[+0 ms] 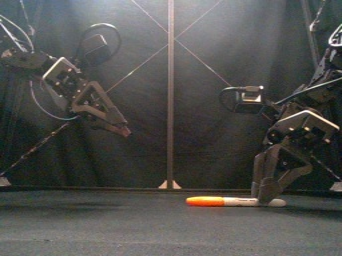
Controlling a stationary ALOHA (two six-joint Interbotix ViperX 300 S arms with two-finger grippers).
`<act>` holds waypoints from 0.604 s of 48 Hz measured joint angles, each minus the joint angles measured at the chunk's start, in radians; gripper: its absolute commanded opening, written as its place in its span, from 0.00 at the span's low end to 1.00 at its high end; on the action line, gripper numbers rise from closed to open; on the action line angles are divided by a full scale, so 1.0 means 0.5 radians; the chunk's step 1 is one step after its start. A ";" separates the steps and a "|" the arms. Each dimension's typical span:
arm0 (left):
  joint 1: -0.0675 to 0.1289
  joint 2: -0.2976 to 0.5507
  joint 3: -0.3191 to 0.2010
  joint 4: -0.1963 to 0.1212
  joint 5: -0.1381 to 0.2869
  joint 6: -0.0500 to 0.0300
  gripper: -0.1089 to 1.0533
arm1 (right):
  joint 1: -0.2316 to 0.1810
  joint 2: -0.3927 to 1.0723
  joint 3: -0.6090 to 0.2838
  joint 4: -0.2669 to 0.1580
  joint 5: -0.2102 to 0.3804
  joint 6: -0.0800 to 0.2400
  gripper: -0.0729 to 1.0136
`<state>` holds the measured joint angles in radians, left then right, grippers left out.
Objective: Uncap the pen
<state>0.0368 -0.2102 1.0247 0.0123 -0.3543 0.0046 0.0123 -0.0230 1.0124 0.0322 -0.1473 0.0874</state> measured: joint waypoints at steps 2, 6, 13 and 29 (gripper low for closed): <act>0.000 0.021 -0.015 0.003 0.000 0.003 0.82 | 0.000 0.006 -0.003 -0.006 0.006 0.000 0.57; 0.000 0.061 -0.052 0.003 0.012 0.003 0.83 | 0.000 0.015 -0.012 -0.018 0.009 -0.003 0.50; 0.000 0.141 -0.163 0.003 0.138 0.003 0.83 | -0.009 0.003 -0.040 -0.080 0.018 -0.006 0.48; -0.003 0.313 -0.442 0.015 0.592 0.003 0.83 | -0.129 -0.083 -0.249 -0.301 0.058 -0.003 0.48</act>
<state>0.0353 -0.0537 0.8038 0.0199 -0.0583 0.0061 -0.0522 -0.0644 0.8882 -0.1181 -0.1181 0.0859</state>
